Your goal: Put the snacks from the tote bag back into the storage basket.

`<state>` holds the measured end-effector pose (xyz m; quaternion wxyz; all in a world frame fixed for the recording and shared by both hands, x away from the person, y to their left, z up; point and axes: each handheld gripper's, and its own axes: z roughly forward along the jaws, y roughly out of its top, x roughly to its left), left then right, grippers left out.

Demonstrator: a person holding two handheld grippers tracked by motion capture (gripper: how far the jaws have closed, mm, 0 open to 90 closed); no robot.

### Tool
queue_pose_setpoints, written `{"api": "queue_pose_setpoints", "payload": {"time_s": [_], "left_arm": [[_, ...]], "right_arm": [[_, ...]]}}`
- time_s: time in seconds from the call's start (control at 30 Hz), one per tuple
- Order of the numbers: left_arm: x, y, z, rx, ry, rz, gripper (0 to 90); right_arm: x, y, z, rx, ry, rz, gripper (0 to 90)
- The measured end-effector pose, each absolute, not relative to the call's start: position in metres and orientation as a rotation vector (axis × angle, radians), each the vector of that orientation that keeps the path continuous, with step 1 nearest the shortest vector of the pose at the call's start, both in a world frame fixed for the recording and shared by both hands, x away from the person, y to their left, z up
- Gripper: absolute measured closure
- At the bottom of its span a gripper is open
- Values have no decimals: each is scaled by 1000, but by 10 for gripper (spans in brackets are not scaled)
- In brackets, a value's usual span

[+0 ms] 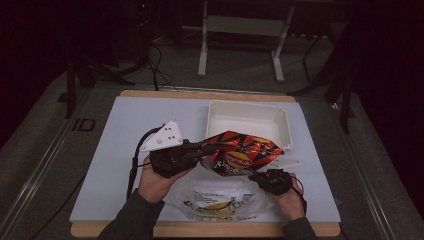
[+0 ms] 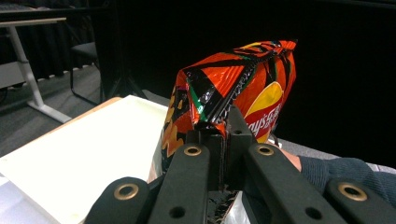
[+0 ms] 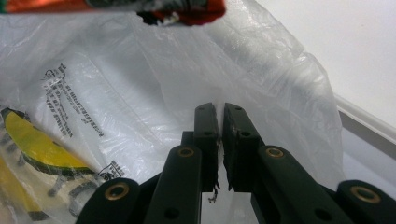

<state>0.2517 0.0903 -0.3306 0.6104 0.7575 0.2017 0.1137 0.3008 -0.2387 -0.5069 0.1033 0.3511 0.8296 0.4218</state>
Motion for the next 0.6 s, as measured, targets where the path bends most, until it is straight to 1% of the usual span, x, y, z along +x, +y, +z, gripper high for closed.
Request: {"api": "queue_pose_setpoints", "payload": {"time_s": [0.6], "left_arm": [[280, 78, -319, 1734, 458, 264, 894]], "right_arm": [[299, -241, -507, 1031, 2446, 1251, 838]]}}
